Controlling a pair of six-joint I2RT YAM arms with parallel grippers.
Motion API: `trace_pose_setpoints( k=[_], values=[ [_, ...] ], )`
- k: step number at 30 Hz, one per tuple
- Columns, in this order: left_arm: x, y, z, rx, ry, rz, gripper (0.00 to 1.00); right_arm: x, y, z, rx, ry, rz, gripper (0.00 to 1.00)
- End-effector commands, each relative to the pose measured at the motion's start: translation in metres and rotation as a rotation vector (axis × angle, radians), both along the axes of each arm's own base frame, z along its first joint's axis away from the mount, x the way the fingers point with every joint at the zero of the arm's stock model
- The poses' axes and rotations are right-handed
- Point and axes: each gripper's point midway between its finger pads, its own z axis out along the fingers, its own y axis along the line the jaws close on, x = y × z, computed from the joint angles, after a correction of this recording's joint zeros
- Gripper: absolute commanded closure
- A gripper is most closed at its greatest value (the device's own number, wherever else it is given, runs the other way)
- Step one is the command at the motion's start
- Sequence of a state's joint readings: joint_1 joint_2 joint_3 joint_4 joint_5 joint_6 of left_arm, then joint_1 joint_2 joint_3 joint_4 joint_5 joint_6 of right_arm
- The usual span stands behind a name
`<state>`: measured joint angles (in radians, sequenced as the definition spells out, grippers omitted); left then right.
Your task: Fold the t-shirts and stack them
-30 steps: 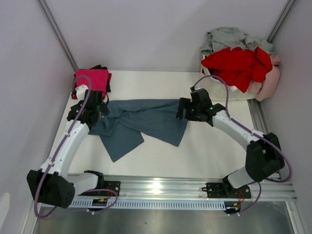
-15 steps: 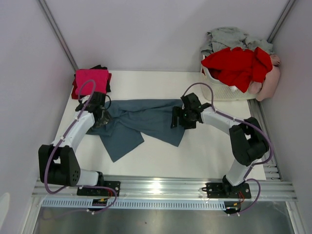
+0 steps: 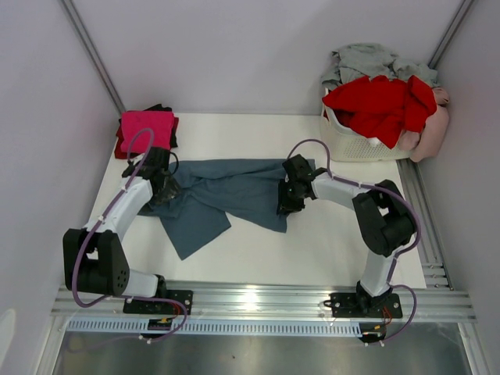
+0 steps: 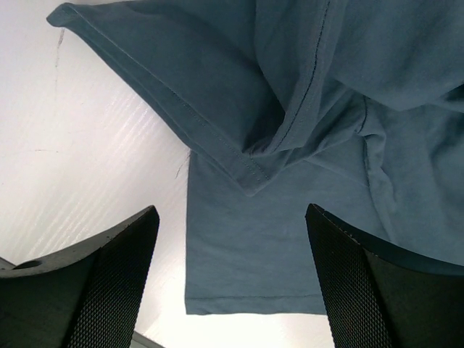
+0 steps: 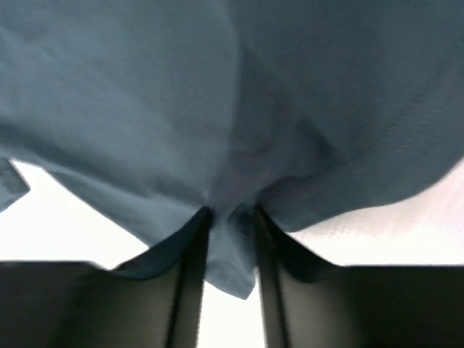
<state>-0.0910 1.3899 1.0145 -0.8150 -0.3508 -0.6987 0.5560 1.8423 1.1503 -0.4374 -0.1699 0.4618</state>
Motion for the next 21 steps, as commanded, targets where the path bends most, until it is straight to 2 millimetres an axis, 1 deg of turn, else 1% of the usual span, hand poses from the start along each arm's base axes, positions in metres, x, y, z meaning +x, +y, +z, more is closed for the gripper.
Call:
trace_pose_setpoints(
  k=[1, 3, 4, 5, 6, 8, 10, 11, 12, 14, 15, 16, 18, 20, 21],
  values=[
    [0.012, -0.001, 0.012, -0.026, -0.058, 0.004, 0.14, 0.001, -0.007, -0.015, -0.066, 0.013, -0.033, 0.71],
    [0.012, -0.003, 0.012, -0.034, -0.065, 0.001, 0.14, 0.002, -0.017, -0.018, -0.121, 0.019, -0.069, 0.82],
    [0.012, -0.004, 0.011, -0.040, -0.064, -0.001, 0.14, 0.000, -0.026, -0.022, -0.158, 0.033, -0.086, 0.93],
    [0.012, -0.004, 0.011, -0.043, -0.065, 0.000, 0.14, 0.005, -0.038, -0.023, -0.216, 0.013, -0.124, 0.97],
    [0.011, -0.005, 0.011, -0.045, -0.067, 0.000, 0.14, 0.007, -0.044, -0.024, -0.241, 0.014, -0.158, 1.00],
    [0.010, -0.005, 0.010, -0.046, -0.068, -0.003, 0.14, 0.012, -0.068, -0.024, -0.301, 0.006, -0.234, 1.00],
    [0.008, -0.005, 0.009, -0.046, -0.064, -0.001, 0.14, 0.013, -0.085, -0.024, -0.326, 0.011, -0.308, 1.00],
    [0.008, -0.005, 0.009, -0.047, -0.065, -0.003, 0.14, 0.019, -0.099, -0.018, -0.332, -0.001, -0.361, 1.00],
    [0.009, -0.006, 0.009, -0.049, -0.069, -0.004, 0.14, 0.021, -0.114, -0.017, -0.366, -0.015, -0.408, 1.00],
    [0.008, -0.006, 0.008, -0.052, -0.065, -0.005, 0.14, 0.027, -0.132, -0.010, -0.377, -0.038, -0.486, 1.00],
    [0.008, -0.006, 0.007, -0.051, -0.060, -0.005, 0.14, 0.034, -0.146, -0.001, -0.378, -0.067, -0.542, 1.00],
    [0.008, -0.006, 0.005, -0.054, -0.057, -0.004, 0.14, 0.035, -0.153, 0.000, -0.377, -0.075, -0.568, 1.00],
    [0.008, -0.009, 0.003, -0.062, -0.051, -0.011, 0.14, 0.040, -0.161, 0.007, -0.359, -0.097, -0.606, 1.00],
    [0.009, -0.011, 0.000, -0.072, -0.043, -0.014, 0.14, 0.044, -0.160, 0.011, -0.350, -0.114, -0.611, 0.98],
    [0.007, -0.012, -0.004, -0.077, -0.031, -0.017, 0.14, 0.045, -0.158, 0.013, -0.345, -0.120, -0.611, 0.89]
  ],
)
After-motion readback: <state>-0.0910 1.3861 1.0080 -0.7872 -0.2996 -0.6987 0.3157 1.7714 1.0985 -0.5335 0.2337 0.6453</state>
